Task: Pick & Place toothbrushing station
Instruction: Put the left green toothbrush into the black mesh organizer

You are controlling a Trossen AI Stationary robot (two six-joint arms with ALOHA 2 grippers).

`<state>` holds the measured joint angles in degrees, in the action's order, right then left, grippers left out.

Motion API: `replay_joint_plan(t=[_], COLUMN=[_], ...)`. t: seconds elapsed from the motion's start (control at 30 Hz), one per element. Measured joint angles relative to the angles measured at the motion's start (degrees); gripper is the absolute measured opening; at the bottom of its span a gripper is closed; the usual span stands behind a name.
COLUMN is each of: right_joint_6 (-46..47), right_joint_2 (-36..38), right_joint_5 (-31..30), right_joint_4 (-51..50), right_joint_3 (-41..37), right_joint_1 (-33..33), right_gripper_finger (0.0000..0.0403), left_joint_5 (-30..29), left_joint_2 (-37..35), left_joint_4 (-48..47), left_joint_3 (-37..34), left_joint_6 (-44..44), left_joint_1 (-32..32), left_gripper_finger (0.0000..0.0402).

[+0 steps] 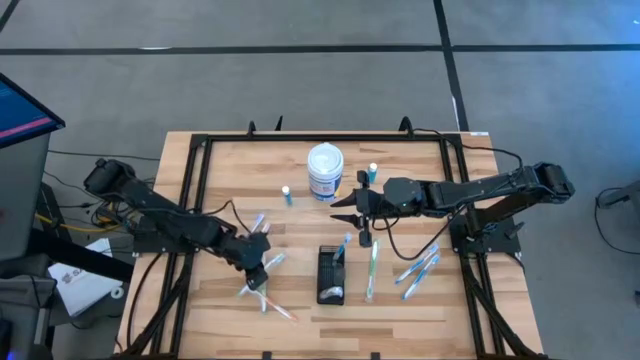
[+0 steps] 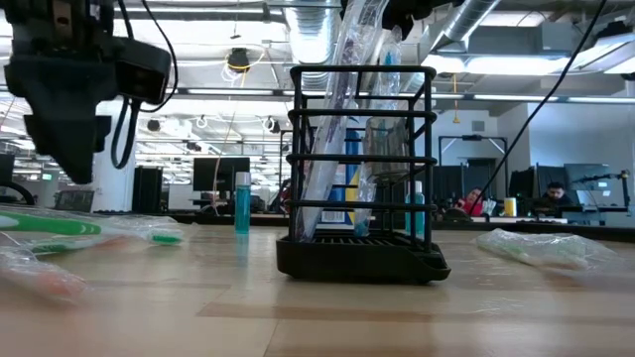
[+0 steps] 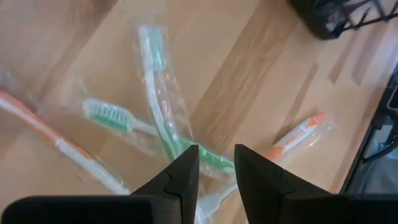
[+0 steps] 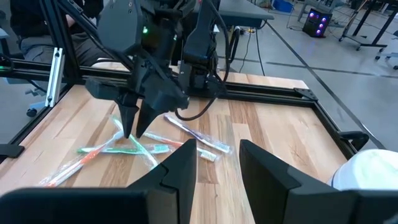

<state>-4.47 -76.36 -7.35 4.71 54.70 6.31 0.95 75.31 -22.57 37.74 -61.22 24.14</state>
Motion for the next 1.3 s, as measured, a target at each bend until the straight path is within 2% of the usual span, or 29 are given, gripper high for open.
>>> replay_joint_plan(t=[0.27, 0.6, 0.87, 0.97, 1.1, 1.3], right_joint_6=[0.0, 0.0, 0.0, 0.0, 0.0, 0.0], right_joint_2=[0.0, 0.0, 0.0, 0.0, 0.0, 0.0], right_joint_5=[0.0, 0.0, 0.0, 0.0, 0.0, 0.0], right_joint_4=[0.0, 0.0, 0.0, 0.0, 0.0, 0.0], right_joint_3=[0.0, 0.0, 0.0, 0.0, 0.0, 0.0], right_joint_1=[0.0, 0.0, 0.0, 0.0, 0.0, 0.0], right_gripper_finger=[0.0112, 0.0112, 0.0112, 0.0112, 0.0112, 0.0112], left_joint_5=[6.6, 6.5, 4.5, 4.6, 4.5, 4.3], left_joint_2=[6.8, 8.7, 8.0, 7.0, 5.8, 5.6], left_joint_4=[-0.1, 0.2, -0.1, 0.0, -0.1, -0.4], left_joint_3=[0.0, 0.1, 0.0, 0.0, 0.0, 0.0], left_joint_6=[-0.8, -0.8, -0.8, -0.8, -0.8, -0.8], left_joint_1=[-0.1, -0.1, -0.1, -0.1, -0.1, -0.1], left_gripper_finger=[0.0097, 0.0093, 0.0033, 0.0023, 0.003, 0.0063])
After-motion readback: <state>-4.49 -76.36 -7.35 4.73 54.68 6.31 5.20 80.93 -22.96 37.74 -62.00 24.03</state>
